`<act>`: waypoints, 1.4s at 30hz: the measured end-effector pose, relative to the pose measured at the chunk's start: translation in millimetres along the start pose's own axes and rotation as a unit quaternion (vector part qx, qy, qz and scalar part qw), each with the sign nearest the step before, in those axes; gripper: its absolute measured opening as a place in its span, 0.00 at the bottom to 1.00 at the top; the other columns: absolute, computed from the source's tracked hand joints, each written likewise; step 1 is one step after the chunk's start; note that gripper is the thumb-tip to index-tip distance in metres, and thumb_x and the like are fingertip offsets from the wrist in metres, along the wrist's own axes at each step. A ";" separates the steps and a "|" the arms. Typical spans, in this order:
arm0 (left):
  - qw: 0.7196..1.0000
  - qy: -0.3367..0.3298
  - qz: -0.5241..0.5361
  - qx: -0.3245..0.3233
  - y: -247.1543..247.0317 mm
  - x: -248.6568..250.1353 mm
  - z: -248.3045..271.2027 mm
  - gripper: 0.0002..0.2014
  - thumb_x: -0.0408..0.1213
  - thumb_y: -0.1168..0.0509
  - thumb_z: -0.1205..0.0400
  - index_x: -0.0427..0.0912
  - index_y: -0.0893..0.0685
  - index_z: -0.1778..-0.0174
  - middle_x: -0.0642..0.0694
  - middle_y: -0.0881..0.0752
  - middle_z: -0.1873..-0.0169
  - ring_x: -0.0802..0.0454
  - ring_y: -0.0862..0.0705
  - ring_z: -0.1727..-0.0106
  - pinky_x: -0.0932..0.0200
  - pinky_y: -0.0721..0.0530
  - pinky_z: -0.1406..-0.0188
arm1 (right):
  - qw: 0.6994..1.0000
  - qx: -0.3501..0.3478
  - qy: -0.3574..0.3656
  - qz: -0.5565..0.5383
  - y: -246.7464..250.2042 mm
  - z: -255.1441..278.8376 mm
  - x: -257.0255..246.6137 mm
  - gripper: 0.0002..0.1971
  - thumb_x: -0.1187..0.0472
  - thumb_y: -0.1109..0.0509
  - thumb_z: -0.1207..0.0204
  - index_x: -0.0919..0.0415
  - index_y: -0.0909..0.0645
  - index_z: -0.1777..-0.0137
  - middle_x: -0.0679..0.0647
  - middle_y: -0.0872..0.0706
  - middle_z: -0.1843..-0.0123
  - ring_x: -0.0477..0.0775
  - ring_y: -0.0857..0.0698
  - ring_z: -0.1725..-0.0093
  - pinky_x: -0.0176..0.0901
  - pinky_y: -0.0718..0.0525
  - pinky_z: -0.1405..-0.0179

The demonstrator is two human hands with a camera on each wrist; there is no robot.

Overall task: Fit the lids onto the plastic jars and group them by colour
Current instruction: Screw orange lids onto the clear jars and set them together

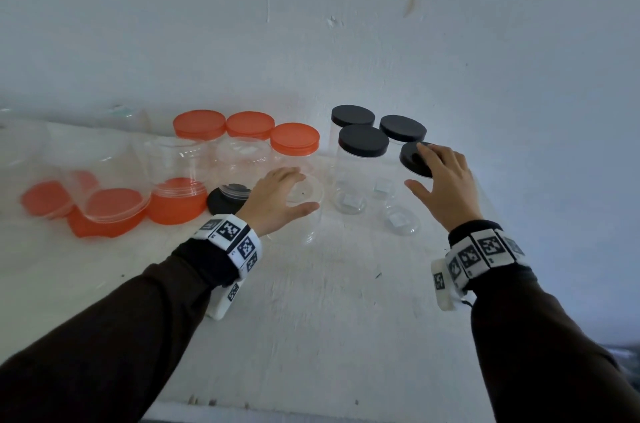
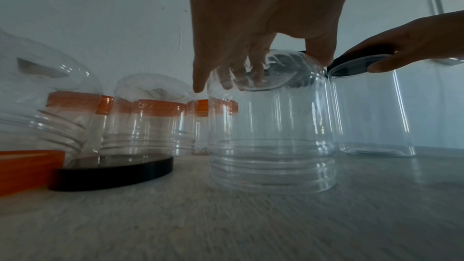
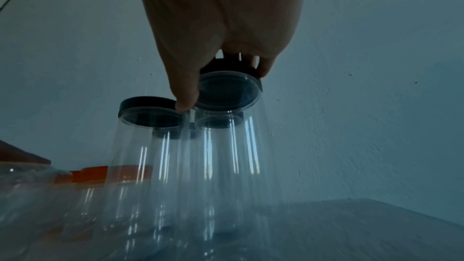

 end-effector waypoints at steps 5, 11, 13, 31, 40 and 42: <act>1.000 -0.009 -0.002 0.009 11.6 2.4 9.4 0.34 0.60 0.43 0.21 0.44 0.36 0.22 0.50 0.39 0.21 0.55 0.47 0.19 0.37 0.57 0.21 | 0.997 -0.081 -0.014 0.015 10.7 -8.6 -5.6 0.39 0.53 0.24 0.30 0.60 0.38 0.22 0.60 0.31 0.29 0.64 0.33 0.30 0.57 0.31 0.32; 0.991 -0.030 0.059 0.117 53.2 -15.8 46.4 0.17 0.42 0.34 0.20 0.43 0.22 0.35 0.47 0.23 0.36 0.54 0.25 0.36 0.55 0.27 0.33 | 0.982 0.129 0.115 -0.075 49.0 1.2 -72.2 0.19 0.63 0.28 0.28 0.66 0.23 0.38 0.62 0.22 0.40 0.60 0.28 0.42 0.50 0.22 0.57; 0.988 -0.029 0.024 0.147 66.1 -29.6 62.0 0.13 0.38 0.33 0.21 0.43 0.19 0.41 0.47 0.19 0.43 0.56 0.23 0.43 0.58 0.24 0.39 | 0.968 0.144 0.171 -0.112 46.4 10.9 -104.4 0.14 0.60 0.33 0.27 0.66 0.21 0.44 0.59 0.20 0.46 0.57 0.25 0.47 0.44 0.24 0.62; 0.955 0.173 -0.168 -0.170 60.9 -134.6 96.2 0.38 0.52 0.39 0.19 0.41 0.50 0.19 0.43 0.48 0.18 0.45 0.48 0.18 0.41 0.42 0.22 | 0.964 -0.261 0.046 0.030 -93.4 22.9 -177.8 0.39 0.41 0.35 0.25 0.46 0.50 0.19 0.55 0.52 0.17 0.68 0.48 0.22 0.64 0.39 0.26; 0.962 0.103 -0.186 -0.170 59.5 -121.6 100.2 0.36 0.52 0.39 0.19 0.45 0.46 0.19 0.46 0.40 0.22 0.42 0.42 0.22 0.43 0.39 0.24 | 0.963 -0.266 0.026 0.026 -86.6 31.1 -181.7 0.44 0.41 0.30 0.32 0.41 0.51 0.19 0.55 0.46 0.21 0.64 0.45 0.26 0.59 0.34 0.30; 0.965 0.089 -0.177 -0.171 58.0 -119.0 100.9 0.36 0.52 0.38 0.20 0.45 0.45 0.19 0.45 0.38 0.24 0.43 0.42 0.24 0.46 0.36 0.27 | 0.963 -0.267 0.021 0.019 -85.1 33.9 -183.2 0.43 0.42 0.29 0.32 0.40 0.50 0.20 0.55 0.45 0.23 0.63 0.45 0.27 0.58 0.34 0.31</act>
Point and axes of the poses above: each hand's wrist, its own z-axis away from the middle knuckle, its own y-axis out of the back of the hand, x = y × z, the point moved 5 cm from there along -z, towards the middle knuckle
